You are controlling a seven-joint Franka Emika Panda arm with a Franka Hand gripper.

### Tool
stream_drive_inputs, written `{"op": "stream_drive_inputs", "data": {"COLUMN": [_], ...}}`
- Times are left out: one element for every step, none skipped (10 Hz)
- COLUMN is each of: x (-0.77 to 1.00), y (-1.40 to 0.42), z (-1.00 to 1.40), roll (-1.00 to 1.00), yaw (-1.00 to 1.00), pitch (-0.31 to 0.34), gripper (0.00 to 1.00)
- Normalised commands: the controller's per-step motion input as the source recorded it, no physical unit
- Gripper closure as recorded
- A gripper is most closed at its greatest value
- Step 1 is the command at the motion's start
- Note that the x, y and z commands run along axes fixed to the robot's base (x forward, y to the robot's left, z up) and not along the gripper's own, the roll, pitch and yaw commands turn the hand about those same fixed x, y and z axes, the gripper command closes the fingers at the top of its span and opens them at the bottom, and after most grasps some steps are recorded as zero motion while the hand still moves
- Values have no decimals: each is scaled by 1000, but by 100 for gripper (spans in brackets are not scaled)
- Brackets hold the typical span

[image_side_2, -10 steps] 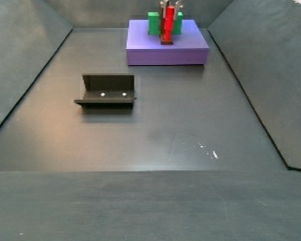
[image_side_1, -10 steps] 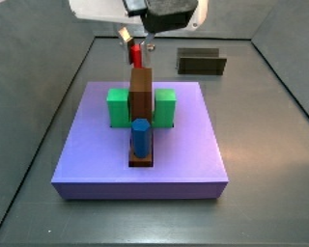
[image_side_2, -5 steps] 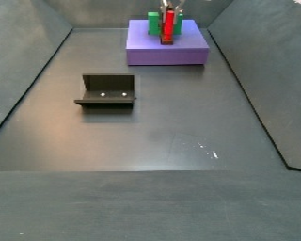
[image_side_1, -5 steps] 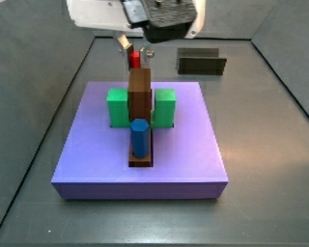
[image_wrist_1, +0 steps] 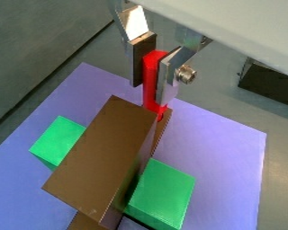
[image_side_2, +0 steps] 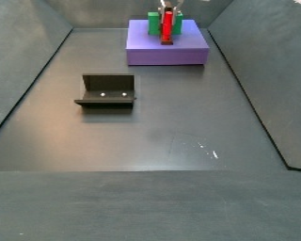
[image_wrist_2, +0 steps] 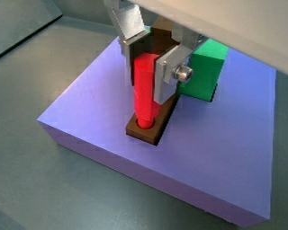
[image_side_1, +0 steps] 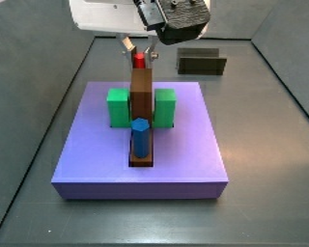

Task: Pick up the red object. Move up. Place the red object on the fixture. Regrasp the red object. Move to above the board. Insert the red object.
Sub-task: Insert the red object.

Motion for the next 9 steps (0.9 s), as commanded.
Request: {"op": "stream_drive_inputs", "data": {"x": [-126,-114,117,271,354,363,377,0,0], "y": [0,-40,-189,-200,-131,-46,249,0,0], "z": [-34,0,-249,-237,-343,-491,-757,-37,0], "roll": [191,256,237,184,107,91,13,61,0], "yaw": [0,0,0,20,0,0,97,0,0], "pitch": [93,171,370,387,244,191,180,0,0], "gripper": [100,100,100,100,100,100,100,100,100]}}
